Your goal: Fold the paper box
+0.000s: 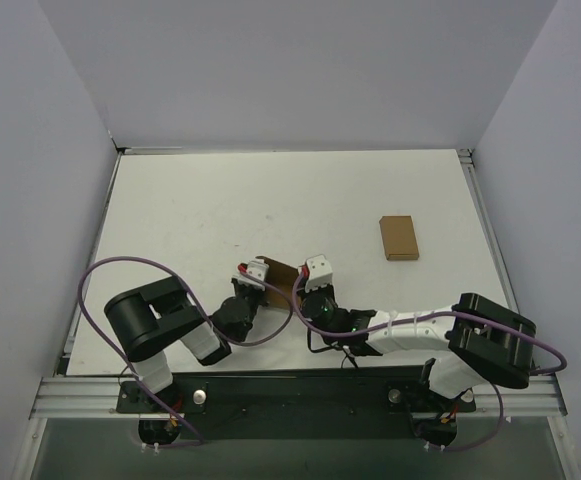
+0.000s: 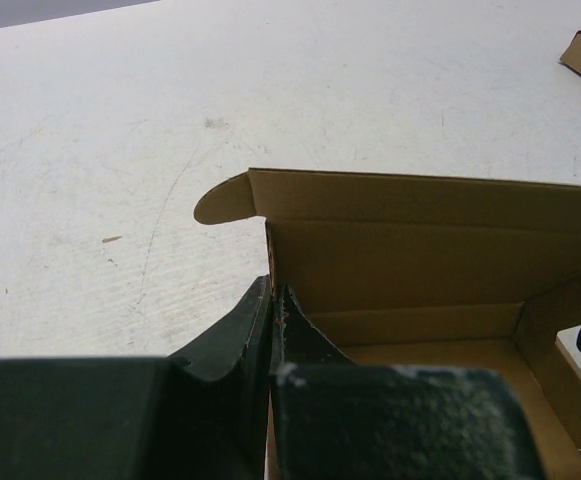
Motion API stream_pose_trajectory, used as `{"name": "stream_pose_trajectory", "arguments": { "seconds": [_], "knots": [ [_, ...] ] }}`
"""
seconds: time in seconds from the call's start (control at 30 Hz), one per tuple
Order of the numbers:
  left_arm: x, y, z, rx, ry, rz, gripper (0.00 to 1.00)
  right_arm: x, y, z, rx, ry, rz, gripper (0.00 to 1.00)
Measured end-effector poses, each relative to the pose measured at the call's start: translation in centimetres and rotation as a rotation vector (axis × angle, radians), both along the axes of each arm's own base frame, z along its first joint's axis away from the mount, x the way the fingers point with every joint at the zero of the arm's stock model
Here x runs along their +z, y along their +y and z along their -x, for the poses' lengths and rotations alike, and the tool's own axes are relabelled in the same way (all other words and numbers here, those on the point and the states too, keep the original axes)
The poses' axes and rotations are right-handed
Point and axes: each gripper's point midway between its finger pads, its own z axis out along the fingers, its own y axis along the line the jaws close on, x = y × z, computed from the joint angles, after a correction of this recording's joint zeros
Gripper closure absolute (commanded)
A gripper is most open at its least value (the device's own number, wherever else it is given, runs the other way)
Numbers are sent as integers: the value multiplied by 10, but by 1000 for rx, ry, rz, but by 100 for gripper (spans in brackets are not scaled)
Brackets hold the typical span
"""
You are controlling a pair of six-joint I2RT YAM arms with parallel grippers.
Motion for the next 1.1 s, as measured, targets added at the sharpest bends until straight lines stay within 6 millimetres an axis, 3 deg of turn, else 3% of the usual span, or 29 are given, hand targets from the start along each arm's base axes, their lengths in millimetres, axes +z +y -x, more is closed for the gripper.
{"name": "stream_pose_trajectory", "arguments": {
  "seconds": [0.23, 0.37, 0.7, 0.8, 0.83, 0.9, 0.97, 1.03, 1.1],
  "knots": [
    [-6, 1, 8, -29, 21, 10, 100, -12, 12, 19, 76, 76, 19, 100],
    [-4, -23, 26, -158, 38, 42, 100, -25, 17, 34, 135, 145, 32, 100],
    [-1, -29, 46, -266, 63, 65, 100, -33, 13, 42, 143, 185, 55, 100],
    [6, -30, 50, -291, 66, 69, 100, -30, 12, 43, 146, 185, 55, 86],
    [8, -31, 51, -299, 67, 68, 100, -26, 12, 44, 151, 179, 51, 75],
    [11, -33, 51, -307, 73, 61, 100, -15, 14, 47, 166, 166, 30, 66],
    [11, -35, 51, -309, 79, 51, 100, 2, 17, 52, 190, 145, -4, 51],
    [10, -35, 51, -311, 84, 31, 100, 19, 18, 55, 208, 128, -39, 42],
    [7, -34, 52, -319, 93, 9, 100, 33, 17, 57, 228, 120, -57, 41]
  ]
}}
